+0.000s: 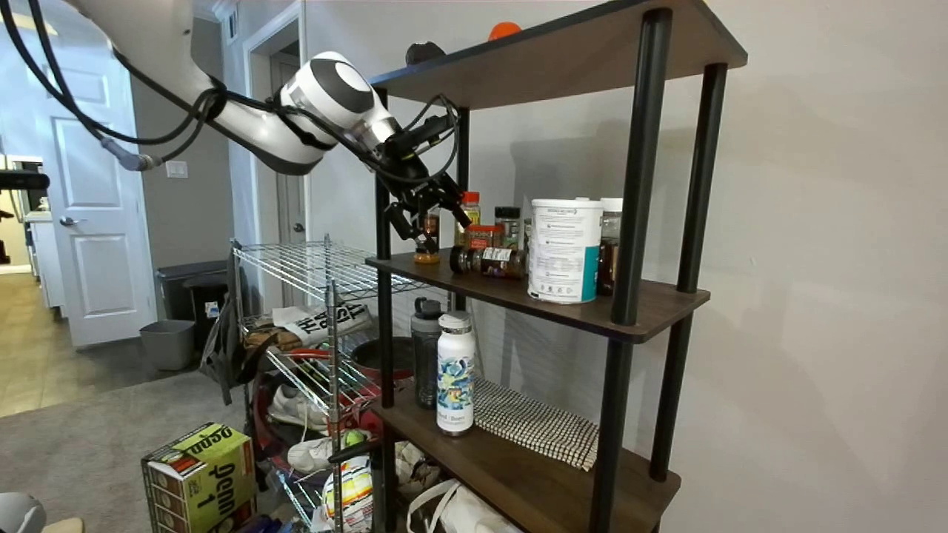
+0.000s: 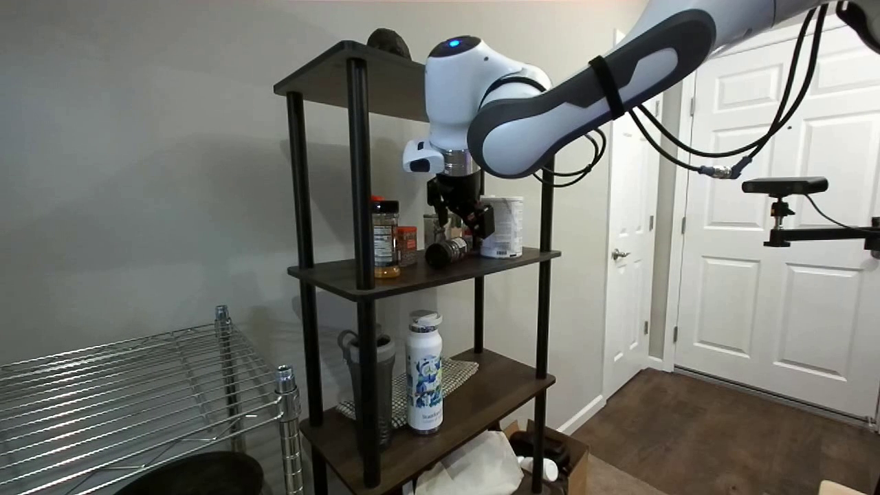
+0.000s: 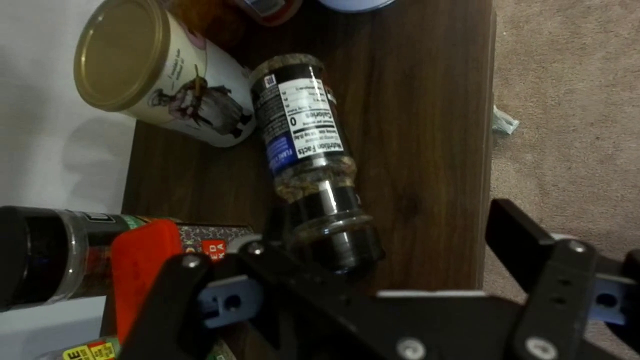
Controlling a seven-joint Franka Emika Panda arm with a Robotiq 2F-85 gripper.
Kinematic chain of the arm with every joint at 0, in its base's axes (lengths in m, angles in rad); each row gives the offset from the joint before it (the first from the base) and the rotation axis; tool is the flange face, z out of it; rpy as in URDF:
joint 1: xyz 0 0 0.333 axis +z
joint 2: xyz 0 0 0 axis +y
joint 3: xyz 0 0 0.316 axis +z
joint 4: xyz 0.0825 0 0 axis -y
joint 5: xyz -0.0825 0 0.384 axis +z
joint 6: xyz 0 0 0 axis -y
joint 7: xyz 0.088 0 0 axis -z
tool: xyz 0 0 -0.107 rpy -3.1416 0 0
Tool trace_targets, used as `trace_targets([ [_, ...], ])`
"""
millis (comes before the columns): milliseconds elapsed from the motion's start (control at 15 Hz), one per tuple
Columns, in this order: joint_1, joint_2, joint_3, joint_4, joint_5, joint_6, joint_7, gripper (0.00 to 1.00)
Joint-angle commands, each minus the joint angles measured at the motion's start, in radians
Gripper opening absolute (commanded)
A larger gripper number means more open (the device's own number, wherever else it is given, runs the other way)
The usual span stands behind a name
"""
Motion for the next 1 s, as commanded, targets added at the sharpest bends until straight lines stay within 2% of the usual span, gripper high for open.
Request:
trace_targets([
  [0, -0.010, 0.019, 0.006, 0.022, -0.007, 0.014, -0.021, 1.00],
  [933, -0.007, 0.045, 0.010, 0.036, 0.001, 0.004, -0.001, 1.00],
])
